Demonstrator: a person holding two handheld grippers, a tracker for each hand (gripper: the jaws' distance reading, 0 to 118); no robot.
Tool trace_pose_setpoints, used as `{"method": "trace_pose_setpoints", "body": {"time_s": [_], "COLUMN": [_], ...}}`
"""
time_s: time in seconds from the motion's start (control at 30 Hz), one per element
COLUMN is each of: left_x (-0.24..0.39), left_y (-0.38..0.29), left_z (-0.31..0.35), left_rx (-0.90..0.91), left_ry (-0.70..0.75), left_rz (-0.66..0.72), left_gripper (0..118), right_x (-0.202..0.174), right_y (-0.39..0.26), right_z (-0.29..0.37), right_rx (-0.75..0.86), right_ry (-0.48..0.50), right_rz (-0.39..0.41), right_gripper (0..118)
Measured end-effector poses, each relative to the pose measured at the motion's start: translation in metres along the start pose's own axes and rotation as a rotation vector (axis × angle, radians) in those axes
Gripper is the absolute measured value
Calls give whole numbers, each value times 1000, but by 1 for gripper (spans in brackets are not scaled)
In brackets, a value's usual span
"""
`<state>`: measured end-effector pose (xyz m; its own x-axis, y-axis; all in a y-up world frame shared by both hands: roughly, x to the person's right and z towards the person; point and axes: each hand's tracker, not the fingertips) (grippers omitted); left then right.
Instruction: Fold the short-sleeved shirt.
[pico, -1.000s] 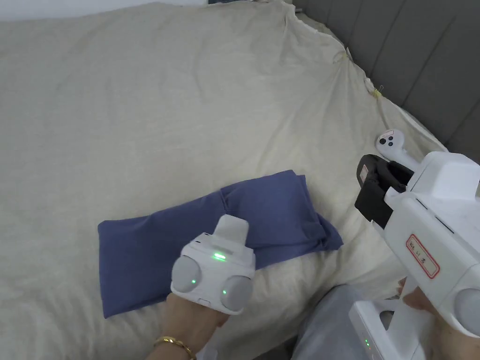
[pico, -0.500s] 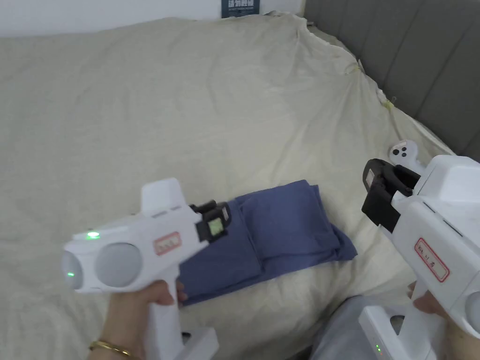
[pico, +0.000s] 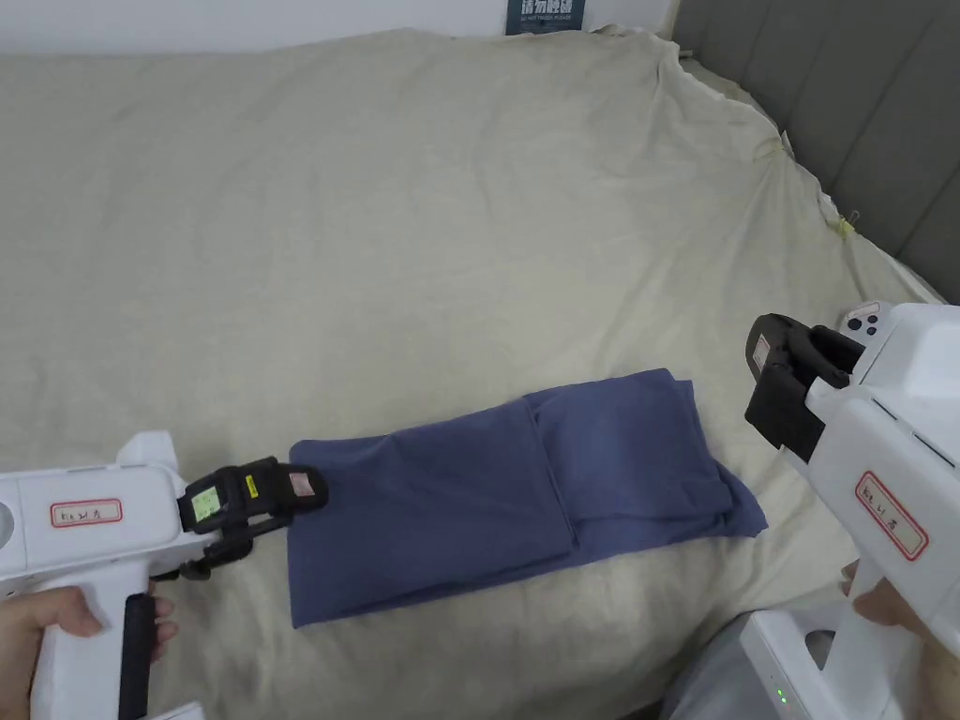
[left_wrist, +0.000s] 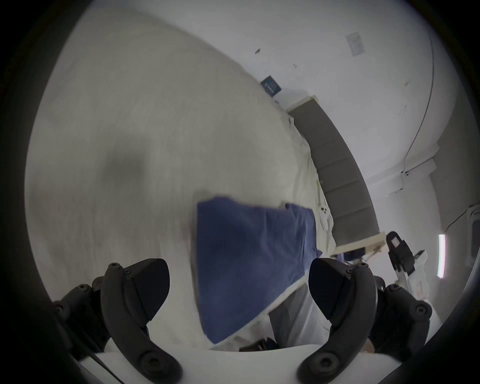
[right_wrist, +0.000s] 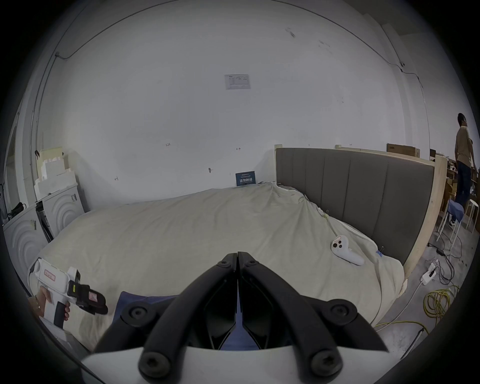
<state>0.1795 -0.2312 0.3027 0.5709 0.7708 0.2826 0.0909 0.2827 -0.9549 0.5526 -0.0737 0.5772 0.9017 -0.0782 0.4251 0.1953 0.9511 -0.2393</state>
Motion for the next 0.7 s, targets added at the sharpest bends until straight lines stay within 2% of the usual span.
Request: {"method": "trace_pose_setpoints", "body": {"time_s": [0.1, 0.17, 0.33, 0.37, 0.4, 0.43, 0.47, 0.5, 0.53, 0.57, 0.7], "left_x": [-13, -7, 2, 5, 7, 12, 15, 18, 17, 20, 32], "left_y": [-7, -13, -5, -3, 2, 3, 3, 2, 1, 0, 2], "left_z": [-17, -21, -41, -44, -44, -43, -45, -51, -53, -49, -49], "left_rx": [-81, -31, -25, -22, -28, -25, -27, -48, -67, -34, -33], "left_ry": [-29, -68, -92, -76, -29, 20, 119, 246, 282, 162, 235], "left_rz": [48, -1, 39, 48, 56, 33, -6, -32, -25, 6, 19], "left_gripper": [109, 109, 107, 98, 81, 50, 14, 12, 9, 6, 3], "right_x": [-3, -5, -4, -4, -4, -5, 0, 1, 1, 1, 2], "right_y": [0, 0, -3, -4, -5, -5, -8, -9, -10, -11, -12], "right_z": [-1, -1, -3, -3, -3, -3, -5, -5, -6, -6, -8], "right_rx": [-6, -8, -31, -36, -40, -43, -46, -49, -53, -57, -61], "right_ry": [-4, -8, -14, -15, -16, -16, -15, -16, -17, -17, -12], "right_rz": [2, -3, 1, 2, 4, 4, 3, 3, 3, 1, -1], "right_gripper": [0, 0, 0, 0, 0, 0, 0, 0, 0, 0, 0]}}
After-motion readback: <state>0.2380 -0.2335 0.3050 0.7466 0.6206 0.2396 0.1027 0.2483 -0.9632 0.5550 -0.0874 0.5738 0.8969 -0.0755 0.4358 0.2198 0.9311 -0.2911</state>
